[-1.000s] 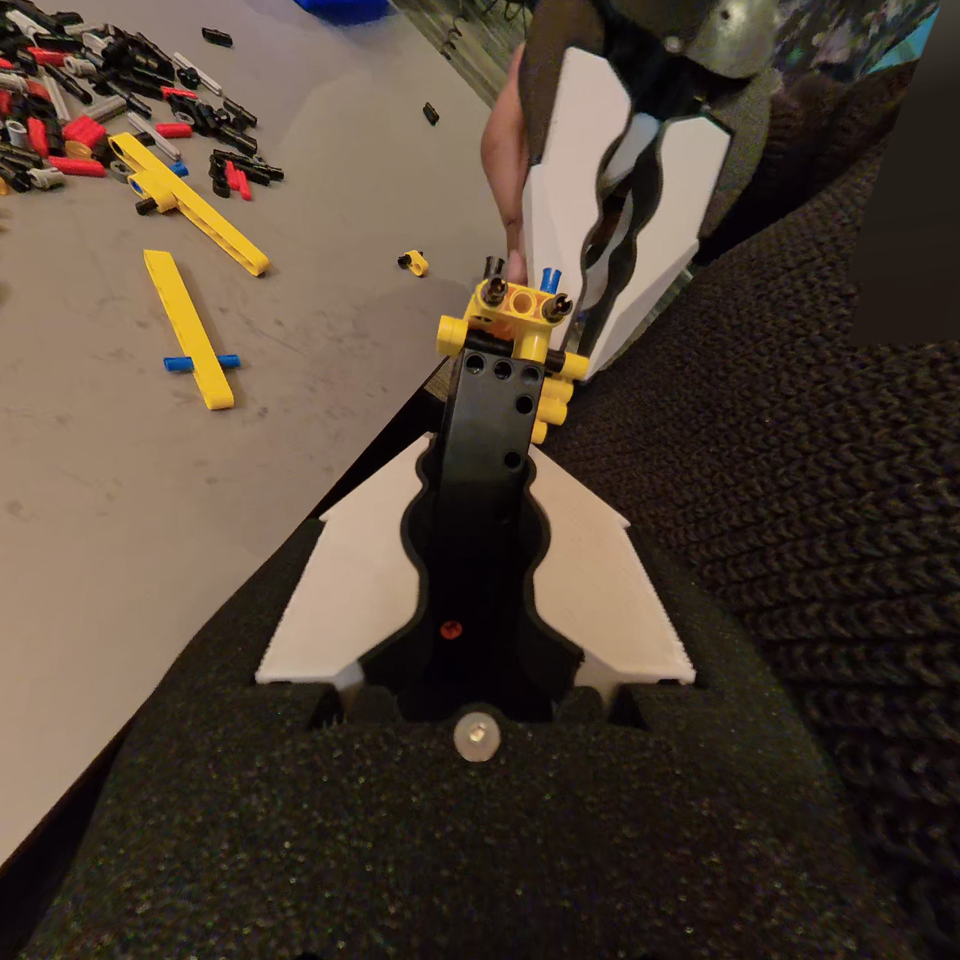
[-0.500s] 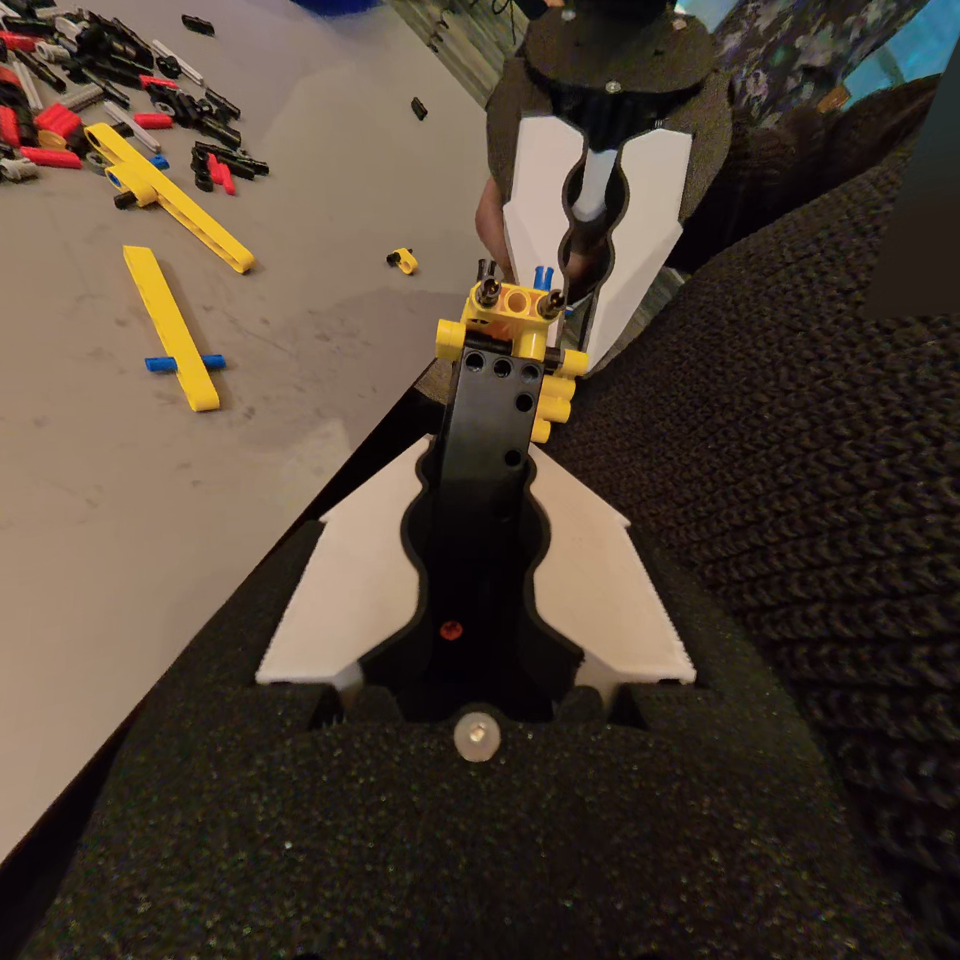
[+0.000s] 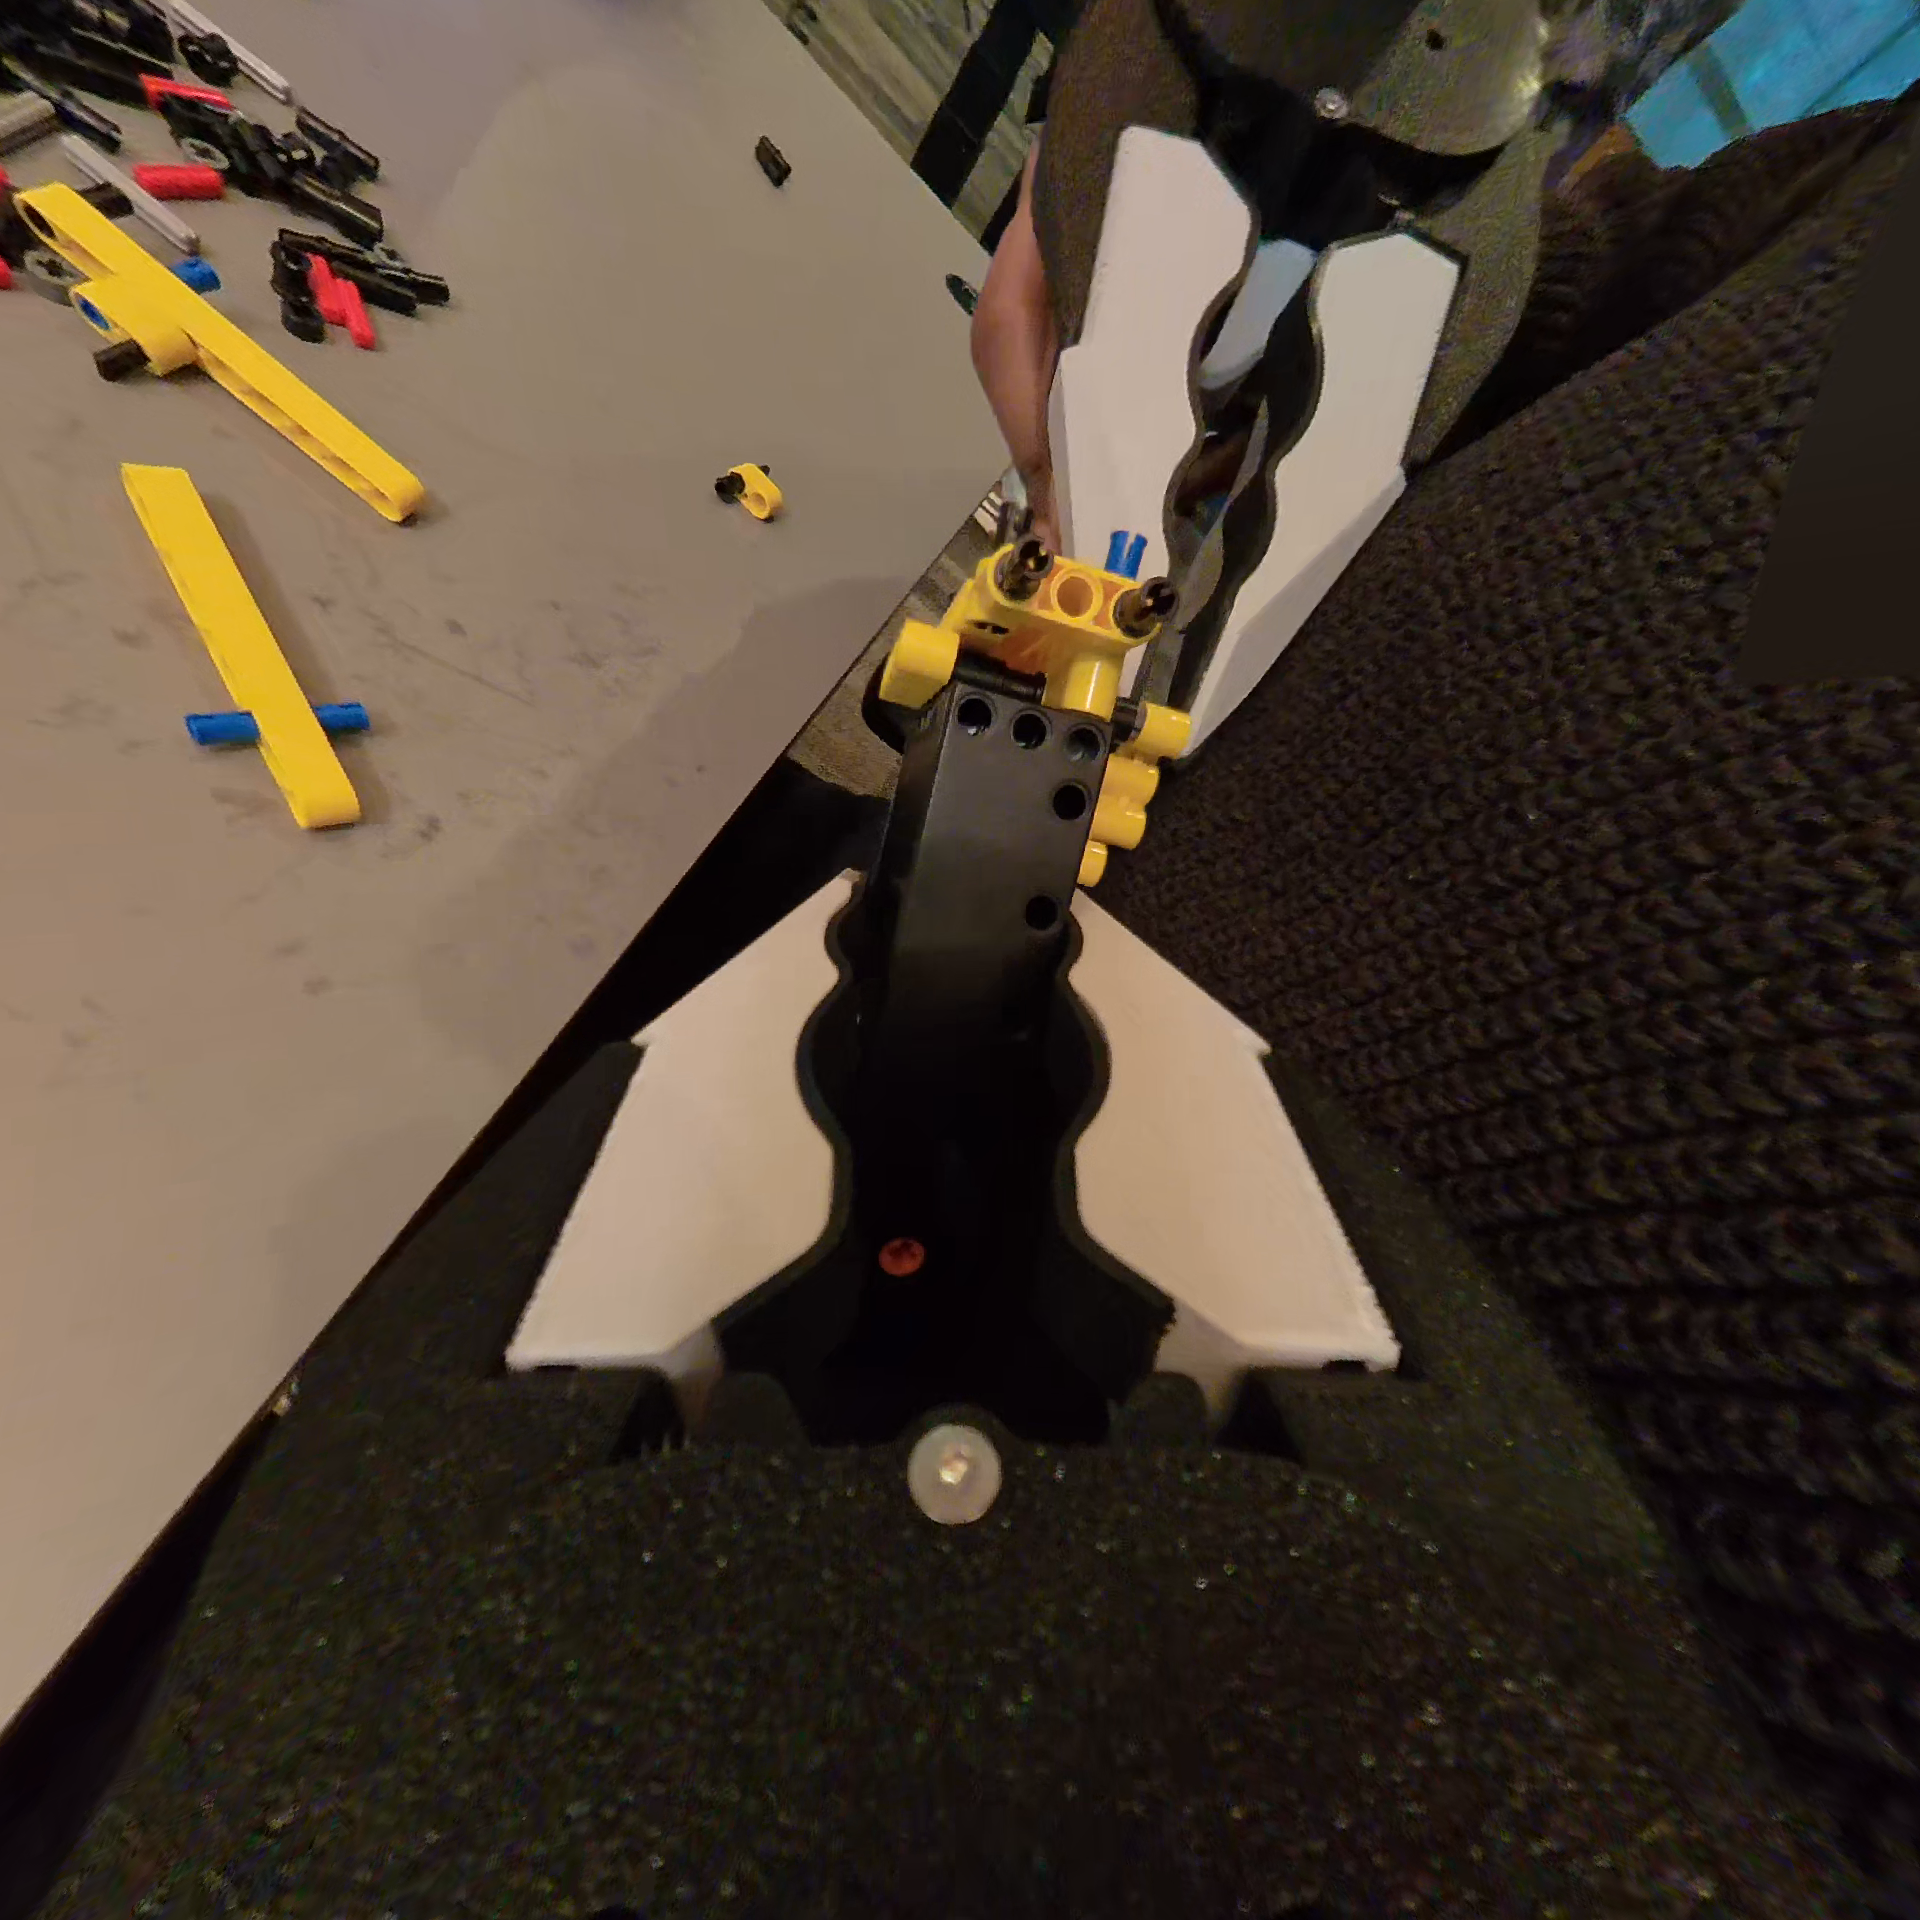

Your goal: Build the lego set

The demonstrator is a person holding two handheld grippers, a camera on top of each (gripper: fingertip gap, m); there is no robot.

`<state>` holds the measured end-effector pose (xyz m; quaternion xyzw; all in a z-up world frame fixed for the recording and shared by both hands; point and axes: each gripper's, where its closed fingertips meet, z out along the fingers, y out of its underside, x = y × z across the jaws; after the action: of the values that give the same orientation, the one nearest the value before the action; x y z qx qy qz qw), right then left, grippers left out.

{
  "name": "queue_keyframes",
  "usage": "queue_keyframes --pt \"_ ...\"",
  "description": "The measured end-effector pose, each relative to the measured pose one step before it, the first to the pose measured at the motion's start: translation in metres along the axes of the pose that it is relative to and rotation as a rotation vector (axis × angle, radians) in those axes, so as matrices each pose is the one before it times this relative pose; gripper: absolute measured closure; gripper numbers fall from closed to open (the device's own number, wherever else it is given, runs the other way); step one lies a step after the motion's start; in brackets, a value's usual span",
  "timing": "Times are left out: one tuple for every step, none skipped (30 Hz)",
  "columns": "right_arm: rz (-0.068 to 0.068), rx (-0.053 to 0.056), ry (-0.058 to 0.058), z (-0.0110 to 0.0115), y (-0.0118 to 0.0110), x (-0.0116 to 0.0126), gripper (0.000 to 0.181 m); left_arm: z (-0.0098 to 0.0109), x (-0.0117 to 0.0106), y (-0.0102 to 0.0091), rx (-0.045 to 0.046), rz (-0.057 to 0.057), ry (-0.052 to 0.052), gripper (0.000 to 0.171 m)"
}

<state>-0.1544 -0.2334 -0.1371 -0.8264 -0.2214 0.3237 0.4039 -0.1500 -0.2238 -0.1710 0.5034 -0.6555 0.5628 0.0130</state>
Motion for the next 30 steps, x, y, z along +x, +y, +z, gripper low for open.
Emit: queue_keyframes --pt "0.0147 0.0062 -0.0196 -0.00001 0.00017 -0.00118 0.175 -0.00009 0.00066 0.00037 -0.00056 -0.0002 0.0035 0.140" --pt "0.0119 -0.0003 -0.0203 -0.00018 0.00034 -0.00105 0.175 0.00023 0.00098 0.00050 -0.00292 0.0031 0.0046 0.140" --pt "0.0056 -0.0048 -0.0195 -0.00019 0.00028 -0.00077 0.175 0.00006 0.00089 0.00000 0.00057 0.0015 0.0063 0.141" --pt "-0.0013 -0.0131 -0.0222 -0.00031 0.00092 -0.00121 0.175 0.00067 0.00139 0.00080 -0.00610 0.0042 0.0102 0.141" --pt "-0.0052 -0.0233 -0.0247 -0.00040 0.00128 -0.00167 0.175 0.00085 0.00117 0.00069 -0.00669 0.0031 0.0076 0.141" --pt "-0.0150 -0.0269 -0.0202 -0.00028 0.00104 -0.00153 0.175 0.00064 0.00094 0.00042 -0.00540 0.0064 0.0036 0.141" --pt "-0.0199 -0.0285 -0.0157 -0.00023 0.00085 -0.00126 0.175 0.00049 0.00087 0.00038 -0.00583 0.0049 0.0024 0.141" --pt "-0.0191 -0.0255 -0.0100 -0.00013 0.00035 -0.00084 0.175 0.00004 0.00047 0.00002 -0.00202 0.0006 0.0027 0.141" --pt "-0.0138 -0.0178 -0.0058 -0.00004 -0.00027 -0.00078 0.175 -0.00032 0.00066 -0.00022 0.00134 0.0007 0.0036 0.141" --pt "-0.0032 -0.0059 -0.0064 -0.00023 -0.00064 -0.00086 0.175 -0.00022 0.00059 -0.00045 0.00300 0.0007 0.0006 0.141" --pt "0.0020 0.0063 -0.0051 -0.00019 -0.00093 -0.00047 0.175 -0.00057 0.00030 -0.00073 0.00655 0.0005 -0.0010 0.141" --pt "0.0047 0.0124 -0.0042 -0.00010 -0.00080 -0.00053 0.175 -0.00025 0.00032 -0.00033 0.00397 0.0003 0.0014 0.141" --pt "0.0077 0.0113 -0.0057 -0.00003 -0.00021 -0.00052 0.175 0.00026 0.00044 0.00005 0.00180 -0.0010 0.0031 0.141" --pt "0.0076 0.0113 -0.0057 0.00000 -0.00015 -0.00046 0.175 0.00014 0.00038 0.00001 0.00339 -0.0007 0.0033 0.141" --pt "0.0064 0.0097 -0.0031 0.00023 -0.00008 -0.00016 0.175 -0.00006 -0.00008 0.00025 0.00117 0.0007 -0.0009 0.141" --pt "0.0013 0.0046 0.0001 0.00036 0.00021 -0.00049 0.175 -0.00002 0.00057 0.00044 -0.00182 0.0043 0.0004 0.141" --pt "-0.0006 0.0021 0.0017 0.00027 -0.00004 -0.00054 0.175 -0.00017 0.00050 0.00010 -0.00020 0.0020 -0.0003 0.142" --pt "0.0017 0.0030 0.0011 0.00011 -0.00031 -0.00052 0.175 -0.00017 0.00056 -0.00019 0.00122 0.0015 0.0023 0.142" --pt "0.0074 0.0069 -0.0042 -0.00006 -0.00030 -0.00084 0.175 0.00004 0.00088 -0.00007 0.00006 0.0003 0.0043 0.142" --pt "0.0097 0.0100 -0.0056 -0.00013 -0.00022 -0.00047 0.175 0.00009 0.00032 0.00007 0.00098 -0.0009 0.0035 0.143" --pt "0.0092 0.0105 -0.0051 -0.00001 -0.00002 -0.00030 0.175 0.00016 0.00023 0.00001 0.00046 -0.0021 0.0043 0.142" --pt "0.0100 0.0113 -0.0069 -0.00028 -0.00015 -0.00032 0.175 0.00026 0.00017 -0.00031 0.00177 -0.0001 0.0024 0.142" --pt "0.0092 0.0128 -0.0095 -0.00042 -0.00025 -0.00024 0.175 0.00020 0.00024 -0.00051 0.00267 0.0012 0.0022 0.143" --pt "0.0077 0.0103 -0.0089 -0.00044 -0.00026 0.00014 0.175 0.00009 -0.00038 -0.00021 0.00191 -0.0010 -0.0011 0.143" --pt "0.0035 0.0069 -0.0071 -0.00018 -0.00002 0.00022 0.175 0.00008 0.00010 -0.00024 0.00265 0.0007 0.0002 0.143" --pt "0.0027 0.0047 -0.0070 -0.00005 -0.00012 0.00006 0.175 -0.00017 -0.00030 0.00006 0.00086 0.0005 -0.0026 0.143" --pt "0.0022 0.0030 -0.0066 0.00003 0.00004 0.00012 0.175 0.00009 0.00012 0.00014 -0.00045 -0.0017 0.0013 0.143" --pt "0.0018 0.0018 -0.0052 -0.00005 -0.00010 0.00022 0.175 -0.00015 -0.00038 -0.00011 0.00151 -0.0023 -0.0025 0.143" --pt "-0.0005 0.0013 -0.0023 -0.00007 -0.00019 0.00022 0.175 -0.00016 -0.00012 -0.00035 0.00171 0.0002 -0.0011 0.143" --pt "0.0004 0.0024 -0.0032 -0.00016 -0.00020 -0.00006 0.175 -0.00001 0.00000 -0.00008 -0.00043 -0.0009 -0.0005 0.143"
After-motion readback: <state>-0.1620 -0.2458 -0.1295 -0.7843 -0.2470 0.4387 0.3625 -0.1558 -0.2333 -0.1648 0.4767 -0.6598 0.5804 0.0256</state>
